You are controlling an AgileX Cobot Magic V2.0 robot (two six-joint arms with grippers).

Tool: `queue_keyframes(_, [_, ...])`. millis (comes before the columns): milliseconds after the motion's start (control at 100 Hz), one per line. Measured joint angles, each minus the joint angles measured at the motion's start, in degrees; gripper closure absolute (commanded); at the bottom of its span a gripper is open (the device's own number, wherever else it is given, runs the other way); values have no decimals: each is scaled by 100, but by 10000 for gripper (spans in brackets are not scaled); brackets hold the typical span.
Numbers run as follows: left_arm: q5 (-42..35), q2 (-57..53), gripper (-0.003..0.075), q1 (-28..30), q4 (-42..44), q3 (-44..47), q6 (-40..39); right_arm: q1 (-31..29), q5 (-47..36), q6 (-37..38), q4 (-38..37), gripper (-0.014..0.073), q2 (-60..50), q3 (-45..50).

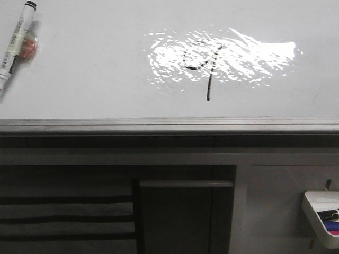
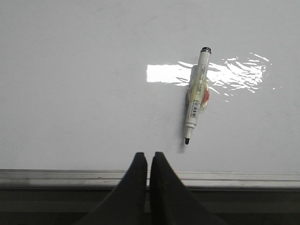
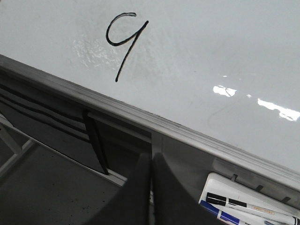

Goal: Write number 9 on whiteboard

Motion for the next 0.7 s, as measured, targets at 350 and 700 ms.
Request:
queue_keyframes(350, [0,0,741,0,-63,0,38,0,0,0,0,666,0,0])
queue_keyframes(700, [-9,0,741,8,-63,0,38,-171,-187,0,10,666,-330,205])
